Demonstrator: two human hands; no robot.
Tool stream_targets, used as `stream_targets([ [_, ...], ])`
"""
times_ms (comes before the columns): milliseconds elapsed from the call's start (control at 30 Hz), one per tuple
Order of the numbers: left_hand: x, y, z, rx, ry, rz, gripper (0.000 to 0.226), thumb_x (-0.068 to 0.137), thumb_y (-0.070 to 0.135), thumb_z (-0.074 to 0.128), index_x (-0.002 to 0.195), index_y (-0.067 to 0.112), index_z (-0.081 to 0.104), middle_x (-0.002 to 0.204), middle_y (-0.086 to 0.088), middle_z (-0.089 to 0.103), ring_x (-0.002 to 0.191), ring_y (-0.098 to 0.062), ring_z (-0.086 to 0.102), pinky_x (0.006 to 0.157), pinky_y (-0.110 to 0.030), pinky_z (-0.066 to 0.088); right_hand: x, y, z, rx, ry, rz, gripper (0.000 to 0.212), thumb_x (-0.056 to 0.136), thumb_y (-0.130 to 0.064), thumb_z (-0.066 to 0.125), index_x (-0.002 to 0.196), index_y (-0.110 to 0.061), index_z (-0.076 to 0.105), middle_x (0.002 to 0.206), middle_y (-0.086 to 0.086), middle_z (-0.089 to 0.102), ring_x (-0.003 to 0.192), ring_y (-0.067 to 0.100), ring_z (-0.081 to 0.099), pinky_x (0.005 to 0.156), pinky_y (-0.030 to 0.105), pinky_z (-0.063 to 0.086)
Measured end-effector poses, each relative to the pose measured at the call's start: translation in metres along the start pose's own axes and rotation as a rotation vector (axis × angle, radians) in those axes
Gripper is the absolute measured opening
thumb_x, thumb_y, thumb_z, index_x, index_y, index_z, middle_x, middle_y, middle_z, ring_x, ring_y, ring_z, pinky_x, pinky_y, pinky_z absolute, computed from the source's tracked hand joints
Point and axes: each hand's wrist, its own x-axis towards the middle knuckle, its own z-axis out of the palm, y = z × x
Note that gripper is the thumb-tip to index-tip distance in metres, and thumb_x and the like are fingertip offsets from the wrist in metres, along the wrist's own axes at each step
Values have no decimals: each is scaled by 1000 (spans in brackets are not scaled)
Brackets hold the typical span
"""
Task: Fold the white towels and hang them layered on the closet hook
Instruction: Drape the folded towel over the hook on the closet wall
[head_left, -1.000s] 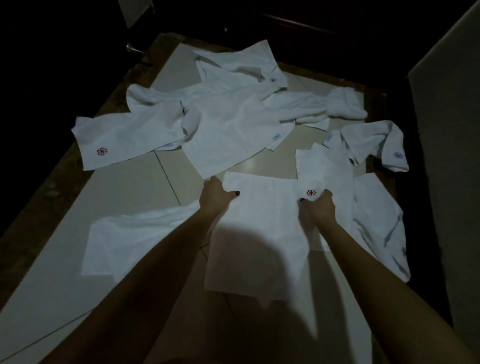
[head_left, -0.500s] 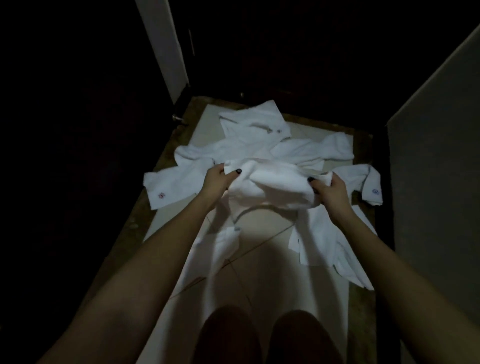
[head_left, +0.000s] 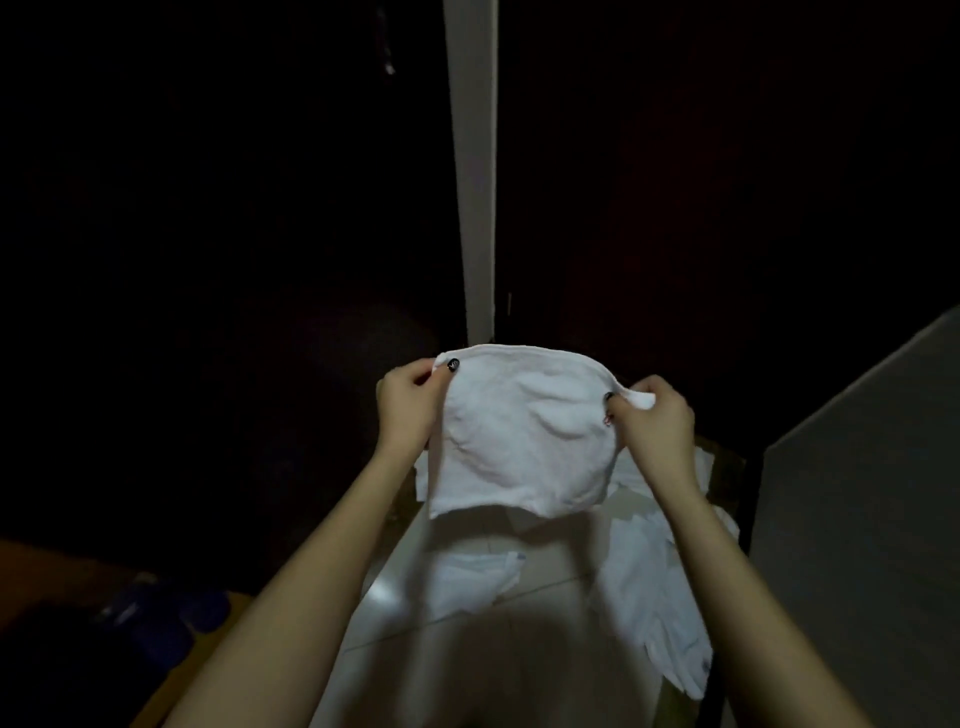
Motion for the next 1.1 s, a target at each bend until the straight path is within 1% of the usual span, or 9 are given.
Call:
stream_targets([
  [133, -26, 87, -64, -35, 73, 34, 9, 88, 17, 69, 81, 18, 73, 72, 0, 68, 69, -6, 56, 64, -28, 44, -47, -108, -12, 13, -111, -98, 11, 83, -14, 64, 73, -12, 59, 60, -4, 56, 49, 3, 47, 46, 19, 34],
  [267, -54, 140, -114, -45, 127, 88, 19, 89, 20, 69, 72, 28, 69, 59, 7, 53, 59, -4, 45, 56, -20, 36, -93, -190, -13, 0, -243, -225, 11, 85, -12, 59, 75, -13, 63, 67, 5, 63, 60, 16, 56, 55, 33, 41],
  [333, -71, 155, -134, -37, 126, 90, 20, 91, 21, 67, 71, 24, 68, 54, 5, 50, 53, -4, 47, 52, -18, 38, -120, -214, -8, 90, -290, -264, 16, 86, -8, 58, 92, -20, 68, 65, -2, 59, 54, 7, 50, 51, 26, 39],
  [433, -97, 167, -160, -21, 155, 93, 9, 92, 18, 65, 85, 16, 72, 66, -7, 66, 62, -7, 62, 62, -26, 50, -153, -232, -3, 212, -421, -251, 36, 89, -3, 55, 113, -26, 68, 53, -10, 45, 43, 4, 37, 44, 15, 32],
  [567, -139, 176, -192, 3, 266, 119, 13, 91, 16, 66, 89, 27, 72, 75, 3, 71, 72, -7, 66, 65, -21, 50, -184, -245, 0, 312, -741, -177, 15, 90, -6, 65, 102, -12, 72, 74, 3, 71, 67, 7, 66, 63, 18, 50],
  [667, -178, 182, -209, -39, 363, 119, 19, 91, 13, 65, 90, 31, 70, 75, 12, 70, 71, -2, 65, 63, -14, 48, -212, -254, 3, 370, -992, -157, 25, 83, -5, 74, 107, -10, 69, 84, 7, 76, 85, 12, 72, 71, 17, 54],
  [833, -242, 191, -250, -137, 444, 62, 15, 91, 9, 65, 90, 23, 71, 68, 5, 67, 69, -6, 63, 64, -23, 52, -257, -273, 2, 275, -953, -395, 5, 83, -12, 76, 84, -15, 72, 69, 6, 72, 72, 14, 71, 68, 21, 56],
  [900, -269, 194, -266, -173, 444, 83, 14, 91, 7, 65, 91, 20, 72, 73, -2, 70, 69, -6, 65, 61, -18, 51, -276, -279, 0, 275, -934, -481, 10, 85, -16, 76, 76, -14, 71, 66, 6, 70, 65, 14, 68, 65, 25, 56],
  [1100, -329, 201, -299, -203, 449, 117, 16, 93, 5, 61, 97, 17, 72, 81, 4, 75, 76, -5, 70, 63, -14, 50, -337, -296, -8, 231, -1110, -657, 13, 86, -21, 74, 74, -25, 72, 66, 1, 69, 62, 10, 65, 60, 21, 51],
])
